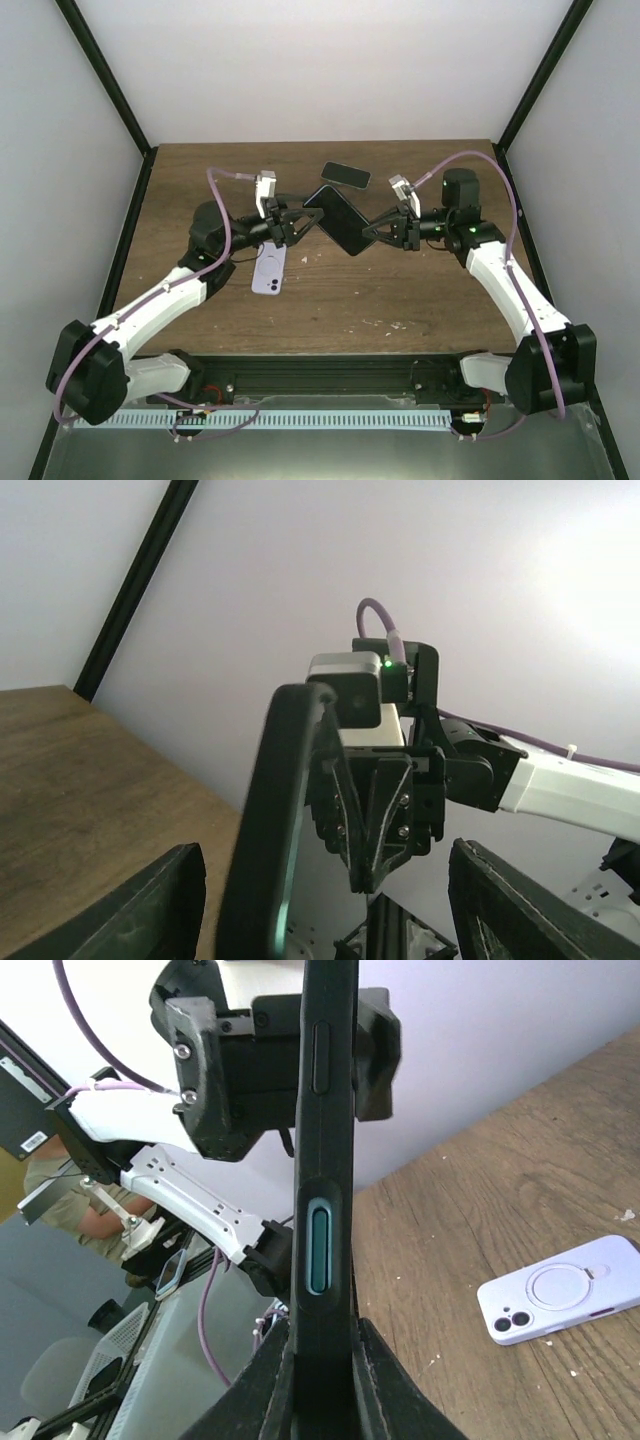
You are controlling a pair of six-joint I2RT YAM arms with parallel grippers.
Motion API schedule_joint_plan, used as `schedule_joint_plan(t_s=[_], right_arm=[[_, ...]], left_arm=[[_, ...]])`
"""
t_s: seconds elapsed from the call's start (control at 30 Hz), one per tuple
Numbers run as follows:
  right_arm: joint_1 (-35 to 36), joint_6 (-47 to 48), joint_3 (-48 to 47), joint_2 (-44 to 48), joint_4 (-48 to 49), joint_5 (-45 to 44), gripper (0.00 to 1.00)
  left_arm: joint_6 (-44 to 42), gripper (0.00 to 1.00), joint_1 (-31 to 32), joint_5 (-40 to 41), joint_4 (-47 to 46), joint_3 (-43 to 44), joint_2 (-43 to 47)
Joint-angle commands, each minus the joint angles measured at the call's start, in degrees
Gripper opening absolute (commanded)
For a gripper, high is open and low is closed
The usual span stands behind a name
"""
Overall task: Take the phone out of the phone case
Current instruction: Remove the phone case from the phone.
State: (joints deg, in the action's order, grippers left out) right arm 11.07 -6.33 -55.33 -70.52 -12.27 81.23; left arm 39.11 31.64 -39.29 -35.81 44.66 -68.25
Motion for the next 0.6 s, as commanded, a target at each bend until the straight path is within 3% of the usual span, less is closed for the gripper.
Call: schedule_joint_plan(t_s=[0.0, 0.47, 0.57], right_arm=[[-0.01, -3.60, -0.46, 2.22, 5.92, 4.52, 0.01], [-0.01, -3.25, 0.88, 2.87, 5.94, 3.39, 0.01], [-0.07, -3.43, 1.16, 3.00, 6.03, 2.82, 0.01]], left_arm=[[1.42, 0.66, 0.88, -0.61, -4.20, 1.74, -1.72], [3.83, 0.19, 1.56, -3.17, -8.53, 2.54, -4.85], [4.07, 0.12, 1.52, -3.67, -8.73, 2.55, -4.89]])
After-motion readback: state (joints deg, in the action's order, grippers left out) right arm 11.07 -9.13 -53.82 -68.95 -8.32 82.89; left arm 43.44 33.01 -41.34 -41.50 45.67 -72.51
